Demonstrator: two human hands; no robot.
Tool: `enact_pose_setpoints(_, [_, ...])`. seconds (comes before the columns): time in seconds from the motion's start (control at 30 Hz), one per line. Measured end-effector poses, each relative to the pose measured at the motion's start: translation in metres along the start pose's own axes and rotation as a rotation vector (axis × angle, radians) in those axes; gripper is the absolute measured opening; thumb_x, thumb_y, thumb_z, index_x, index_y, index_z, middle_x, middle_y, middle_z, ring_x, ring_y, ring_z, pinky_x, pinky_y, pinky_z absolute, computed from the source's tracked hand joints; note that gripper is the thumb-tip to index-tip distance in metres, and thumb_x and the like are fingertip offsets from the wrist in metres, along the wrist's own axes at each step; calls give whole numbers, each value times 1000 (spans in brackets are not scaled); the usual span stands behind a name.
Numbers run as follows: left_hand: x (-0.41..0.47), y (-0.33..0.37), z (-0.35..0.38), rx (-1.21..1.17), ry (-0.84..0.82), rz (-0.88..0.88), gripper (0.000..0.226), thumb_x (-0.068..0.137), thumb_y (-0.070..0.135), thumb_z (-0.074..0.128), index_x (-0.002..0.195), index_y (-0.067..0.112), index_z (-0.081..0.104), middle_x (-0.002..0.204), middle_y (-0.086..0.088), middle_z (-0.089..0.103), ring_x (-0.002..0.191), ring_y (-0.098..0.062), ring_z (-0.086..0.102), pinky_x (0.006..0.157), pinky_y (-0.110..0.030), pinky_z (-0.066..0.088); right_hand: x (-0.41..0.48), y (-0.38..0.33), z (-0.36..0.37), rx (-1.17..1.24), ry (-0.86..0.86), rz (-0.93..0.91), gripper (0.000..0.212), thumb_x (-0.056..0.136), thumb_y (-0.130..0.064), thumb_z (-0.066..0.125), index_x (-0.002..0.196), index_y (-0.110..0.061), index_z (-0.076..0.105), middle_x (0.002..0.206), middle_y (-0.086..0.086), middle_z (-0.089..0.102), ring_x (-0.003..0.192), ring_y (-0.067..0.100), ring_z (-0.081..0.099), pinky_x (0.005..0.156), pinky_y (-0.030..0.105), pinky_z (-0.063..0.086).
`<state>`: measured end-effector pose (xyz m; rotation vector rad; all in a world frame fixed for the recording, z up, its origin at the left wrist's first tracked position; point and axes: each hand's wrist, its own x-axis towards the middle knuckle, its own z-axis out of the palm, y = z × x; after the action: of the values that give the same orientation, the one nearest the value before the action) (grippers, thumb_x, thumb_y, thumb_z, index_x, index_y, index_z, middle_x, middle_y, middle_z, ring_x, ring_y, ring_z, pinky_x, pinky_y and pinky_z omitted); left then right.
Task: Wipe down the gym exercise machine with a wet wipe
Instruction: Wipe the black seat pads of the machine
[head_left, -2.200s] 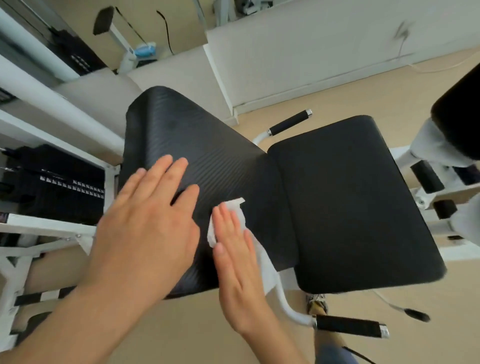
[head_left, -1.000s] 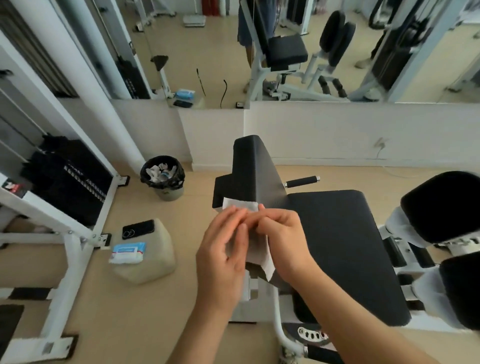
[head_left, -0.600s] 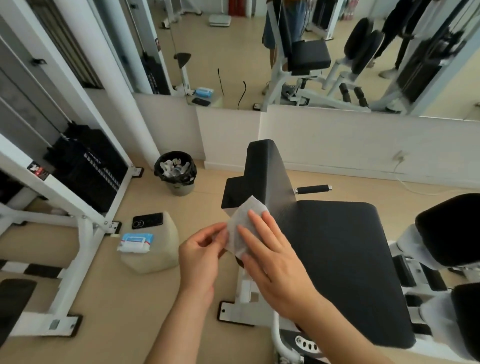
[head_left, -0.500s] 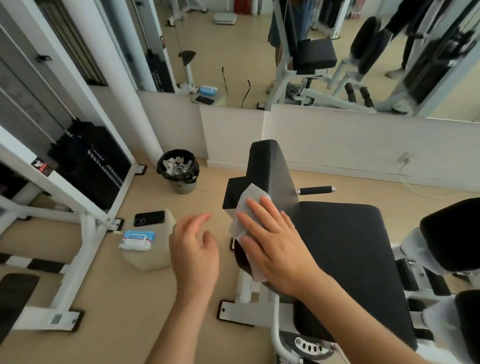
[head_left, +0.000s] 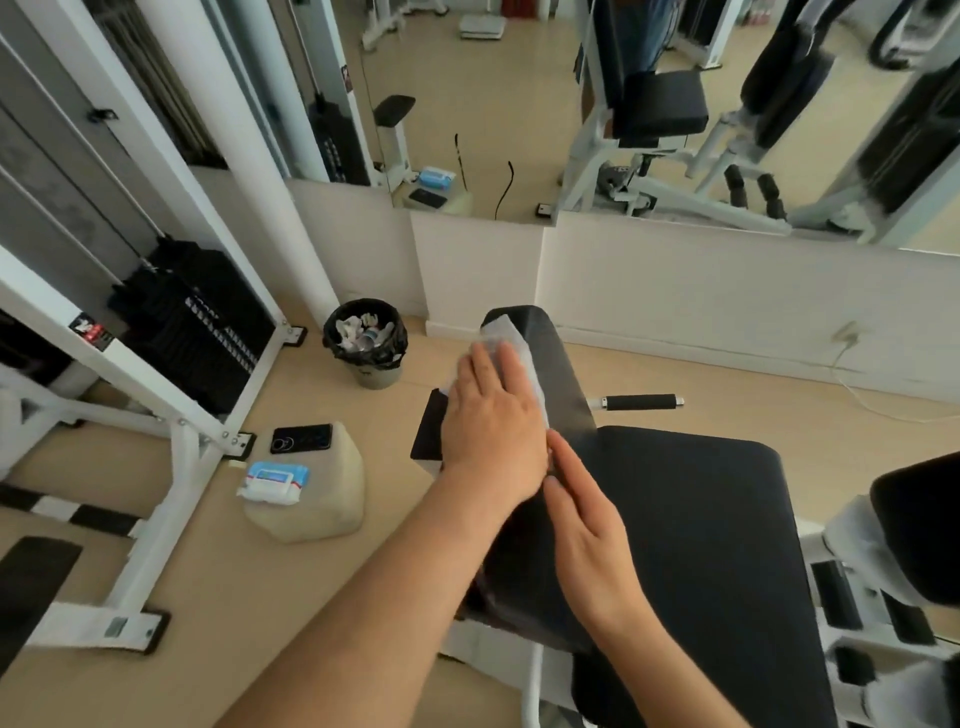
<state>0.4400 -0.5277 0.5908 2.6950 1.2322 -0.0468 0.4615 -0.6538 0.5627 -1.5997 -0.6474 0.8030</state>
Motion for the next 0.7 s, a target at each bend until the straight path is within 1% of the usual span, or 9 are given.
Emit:
enact_pose_setpoints(0.17, [49, 5, -6, -17, -50, 33, 81, 99, 33, 42, 151, 7, -15, 158, -24, -11, 148, -35, -6, 121, -45, 8, 20, 4, -27, -59, 33, 23, 54, 101, -13, 48, 142, -43, 32, 149, -21, 40, 136, -10, 32, 118, 29, 28])
enact_pose_setpoints(0.23, [12, -1, -2, -27, -26, 88, 77, 101, 34, 35, 150, 10, -19, 159, -17, -19, 147, -29, -15, 122, -42, 5, 21, 5, -40, -24, 65, 23, 54, 100, -8, 48, 143, -38, 35, 138, -14, 52, 129, -7, 36, 109, 32, 36])
enact_pose_setpoints(0.27, [-17, -5, 1, -19, -1, 112, 77, 100, 34, 35, 150, 11, -19, 159, -15, -20, 147, -27, -16, 122, -41, 6, 20, 5, -45, -3, 72, 23, 54, 100, -6, 48, 145, -34, 37, 126, -18, 49, 120, -7, 33, 103, 30, 32])
enact_pose_setpoints(0.33, [-73, -12, 7, 29, 50, 150, 80, 96, 35, 41, 153, 7, -7, 161, -18, -9, 149, -29, -3, 120, -41, 16, 17, 8, -52, -4, 59, 16, 55, 99, -4, 48, 145, -33, 38, 116, -23, 45, 111, -9, 29, 98, 23, 29])
enact_pose_setpoints(0.4, [-107, -18, 16, 71, 81, 170, 81, 88, 35, 52, 152, 1, 15, 158, -22, 16, 146, -32, 20, 113, -40, 27, 12, 14, -54, -41, 24, 3, 57, 98, -4, 49, 139, -42, 37, 136, -13, 54, 127, -10, 36, 111, 24, 35])
enact_pose_setpoints(0.47, [-106, -18, 19, 85, 108, 135, 84, 82, 35, 60, 149, -2, 25, 152, -26, 29, 141, -35, 31, 111, -41, 30, 3, 17, -50, -82, -32, -24, 60, 97, -2, 50, 134, -48, 36, 147, -24, 40, 135, -14, 29, 115, 15, 24])
enact_pose_setpoints(0.57, [-54, -2, 4, 69, 53, 50, 91, 90, 37, 57, 152, 3, 0, 158, -25, 10, 147, -34, 11, 119, -44, 21, -11, 28, -41, -122, -83, -23, 65, 96, 0, 52, 130, -52, 37, 144, -31, 36, 135, -18, 26, 113, 8, 21])
enact_pose_setpoints(0.63, [-4, 9, -3, 123, 22, 11, 91, 94, 37, 52, 151, 5, -12, 159, -24, -3, 148, -34, 0, 121, -45, 14, -20, 35, -36, -120, -86, 19, 64, 96, -1, 52, 131, -53, 37, 145, -30, 38, 134, -18, 27, 115, 14, 23])
enact_pose_setpoints(0.7, [25, 15, -8, 271, -1, 43, 88, 96, 32, 50, 150, 2, -12, 159, -23, -8, 148, -35, -5, 121, -46, 9, -26, 44, -33, -88, -59, 98, 61, 97, -5, 51, 131, -54, 39, 144, -24, 44, 133, -14, 34, 113, 20, 31])
